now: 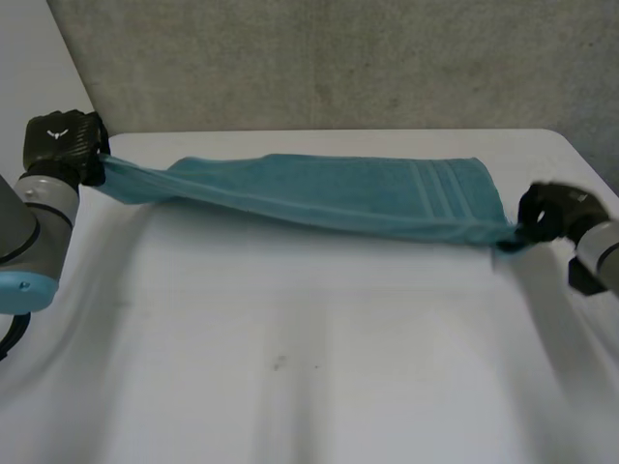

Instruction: Fold the laundry

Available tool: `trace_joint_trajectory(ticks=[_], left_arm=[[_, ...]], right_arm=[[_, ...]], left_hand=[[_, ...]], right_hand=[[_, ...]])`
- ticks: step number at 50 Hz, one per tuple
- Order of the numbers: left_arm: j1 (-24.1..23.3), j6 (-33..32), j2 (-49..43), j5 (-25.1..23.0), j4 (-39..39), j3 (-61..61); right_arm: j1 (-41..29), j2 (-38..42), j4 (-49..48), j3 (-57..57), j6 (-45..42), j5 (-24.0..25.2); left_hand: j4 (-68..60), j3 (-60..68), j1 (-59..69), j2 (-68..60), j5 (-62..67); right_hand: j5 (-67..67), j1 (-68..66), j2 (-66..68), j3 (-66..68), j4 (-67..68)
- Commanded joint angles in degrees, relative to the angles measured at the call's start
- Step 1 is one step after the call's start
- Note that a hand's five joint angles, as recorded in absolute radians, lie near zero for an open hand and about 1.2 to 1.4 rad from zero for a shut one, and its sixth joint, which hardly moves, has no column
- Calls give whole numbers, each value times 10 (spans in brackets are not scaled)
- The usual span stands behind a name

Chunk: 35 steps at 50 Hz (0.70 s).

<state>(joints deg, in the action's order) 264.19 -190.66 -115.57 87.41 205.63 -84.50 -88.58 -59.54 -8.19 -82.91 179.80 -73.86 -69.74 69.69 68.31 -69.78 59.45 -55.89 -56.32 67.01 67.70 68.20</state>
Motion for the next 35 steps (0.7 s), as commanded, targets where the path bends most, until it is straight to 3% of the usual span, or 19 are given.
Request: trace_joint_trajectory(ticks=[1,6,11,14,19,28,33,35], left_arm=[[1,-1,31,-1,-59,-14],[15,-2,67,-3,-110,-28],[31,-3,107,-25,-176,-48],[33,-7,130,-57,-232,-66],[34,-14,155,-86,-298,-98],[45,-116,161,-94,-320,-151],[41,-121,123,-92,-285,-131],[38,-120,102,-89,-265,-116]], right_arm=[[10,-74,54,16,-56,44],[48,-121,163,37,-187,78],[79,-146,310,43,-397,74],[80,-152,359,42,-444,73],[111,-189,523,16,-563,72],[131,-196,514,-4,-646,80],[120,-161,439,6,-641,73],[91,-105,377,28,-635,62]], left_hand=[[-103,103,117,-102,106],[-103,103,117,-102,106],[-103,103,117,-102,106],[-103,103,117,-102,106],[-103,103,117,-102,106],[-103,103,117,-102,106],[-103,103,117,-102,106],[-103,103,117,-102,106]], right_hand=[[-141,-237,130,123,118],[-141,-237,130,123,118],[-141,-237,130,123,118],[-141,-237,130,123,118],[-141,-237,130,123,118],[-141,-237,130,123,118],[-141,-237,130,123,118],[-141,-237,130,123,118]])
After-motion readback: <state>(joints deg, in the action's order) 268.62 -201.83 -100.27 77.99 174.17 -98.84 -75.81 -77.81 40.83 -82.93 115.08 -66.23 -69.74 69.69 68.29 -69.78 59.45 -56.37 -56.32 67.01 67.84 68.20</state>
